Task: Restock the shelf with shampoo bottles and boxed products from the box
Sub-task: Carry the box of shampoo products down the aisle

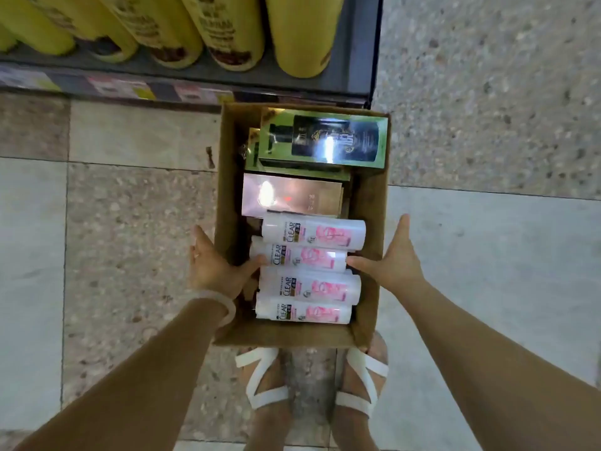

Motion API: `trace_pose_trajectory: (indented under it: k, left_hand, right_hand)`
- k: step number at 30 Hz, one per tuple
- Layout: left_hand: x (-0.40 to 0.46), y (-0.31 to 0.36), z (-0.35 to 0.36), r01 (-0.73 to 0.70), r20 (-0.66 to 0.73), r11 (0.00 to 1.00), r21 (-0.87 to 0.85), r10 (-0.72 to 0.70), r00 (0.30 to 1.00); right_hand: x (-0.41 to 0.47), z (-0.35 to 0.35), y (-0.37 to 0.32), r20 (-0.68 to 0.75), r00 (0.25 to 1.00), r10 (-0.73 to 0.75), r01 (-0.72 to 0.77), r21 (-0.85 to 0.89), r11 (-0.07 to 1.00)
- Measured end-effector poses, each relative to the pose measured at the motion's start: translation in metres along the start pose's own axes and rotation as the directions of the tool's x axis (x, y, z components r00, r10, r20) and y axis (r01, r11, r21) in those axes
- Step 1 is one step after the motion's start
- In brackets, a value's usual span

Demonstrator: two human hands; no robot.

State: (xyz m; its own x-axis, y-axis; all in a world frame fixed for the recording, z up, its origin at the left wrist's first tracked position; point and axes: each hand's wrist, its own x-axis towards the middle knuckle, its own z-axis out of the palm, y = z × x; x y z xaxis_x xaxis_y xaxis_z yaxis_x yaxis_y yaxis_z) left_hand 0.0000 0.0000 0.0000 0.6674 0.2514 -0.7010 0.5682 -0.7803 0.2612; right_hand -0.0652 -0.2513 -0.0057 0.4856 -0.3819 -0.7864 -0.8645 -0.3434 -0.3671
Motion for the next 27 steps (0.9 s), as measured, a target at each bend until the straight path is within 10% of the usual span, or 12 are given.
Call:
trace_pose_trajectory:
  k: [27]
  left_hand:
    - [0.038,-0.020,0.015,-0.072,-0.234,0.997,0.006,0.071,0.970]
  right_hand:
    - [0.019,0.012,0.023,-0.138,0.990,-0.037,0.028,-0.061,0.998]
